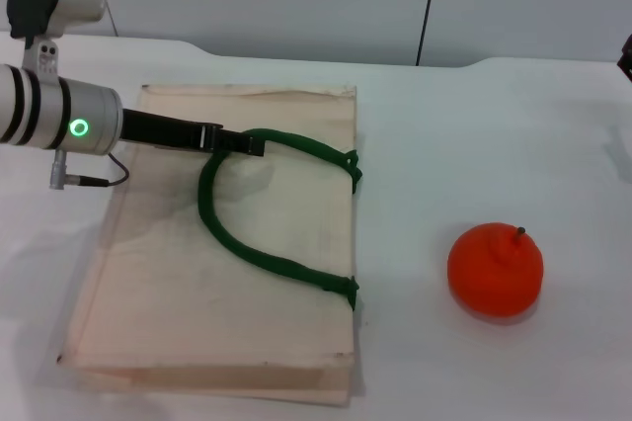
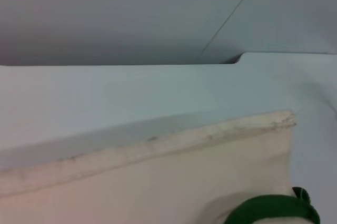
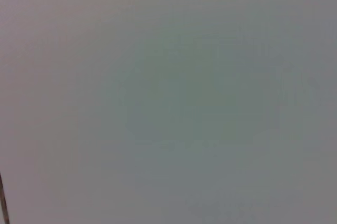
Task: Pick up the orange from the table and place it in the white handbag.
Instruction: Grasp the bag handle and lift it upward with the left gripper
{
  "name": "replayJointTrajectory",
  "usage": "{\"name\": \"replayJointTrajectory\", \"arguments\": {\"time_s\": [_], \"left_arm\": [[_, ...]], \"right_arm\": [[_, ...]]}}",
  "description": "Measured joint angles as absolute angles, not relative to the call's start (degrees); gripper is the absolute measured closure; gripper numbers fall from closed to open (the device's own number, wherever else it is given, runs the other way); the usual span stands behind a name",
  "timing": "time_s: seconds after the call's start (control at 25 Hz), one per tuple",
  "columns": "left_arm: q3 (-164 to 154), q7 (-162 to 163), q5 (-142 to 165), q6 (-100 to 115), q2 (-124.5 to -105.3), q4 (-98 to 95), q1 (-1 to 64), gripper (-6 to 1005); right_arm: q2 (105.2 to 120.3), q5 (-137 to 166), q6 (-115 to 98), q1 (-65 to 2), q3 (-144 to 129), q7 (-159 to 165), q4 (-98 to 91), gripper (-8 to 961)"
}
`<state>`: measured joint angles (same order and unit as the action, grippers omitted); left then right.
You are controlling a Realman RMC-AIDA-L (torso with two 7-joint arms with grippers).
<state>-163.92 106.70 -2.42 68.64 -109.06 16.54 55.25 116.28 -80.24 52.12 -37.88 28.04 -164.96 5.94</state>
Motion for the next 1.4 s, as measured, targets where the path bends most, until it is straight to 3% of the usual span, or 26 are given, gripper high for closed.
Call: {"name": "replayJointTrajectory", "arguments": {"time_s": [0.08, 0.48, 0.72, 0.84, 1.2, 1.4], "left_arm": [[-163.92, 106.82, -2.40, 68.63, -109.03, 16.60, 55.16, 232], [-163.94, 106.14, -3.12, 68.47, -109.08, 16.84, 54.93, 469], [-163.89, 102.39, -8.64, 69.71, -109.41, 16.84, 54.40, 681], [-163.92, 94.08, -17.95, 78.27, -108.82, 17.33, 53.64, 848], [-164.06, 80.96, -32.02, 112.29, -105.43, 27.45, 54.53, 856], [-164.10, 86.23, -33.57, 117.98, -103.32, 30.57, 55.23, 856]], "right_arm": [[116.28, -80.24, 52.11, -37.88, 28.04, -164.96, 5.86, 74], [116.28, -80.24, 50.30, -37.95, 28.04, -164.96, 5.96, 74], [116.28, -80.25, 50.17, -37.96, 28.04, -164.97, 5.79, 75], [116.26, -80.23, 50.17, -37.71, 28.04, -164.97, 5.73, 75], [116.19, -80.31, 50.18, -37.56, 28.04, -164.97, 5.71, 75], [116.18, -80.33, 50.49, -37.33, 28.04, -164.88, 5.71, 75]]}}
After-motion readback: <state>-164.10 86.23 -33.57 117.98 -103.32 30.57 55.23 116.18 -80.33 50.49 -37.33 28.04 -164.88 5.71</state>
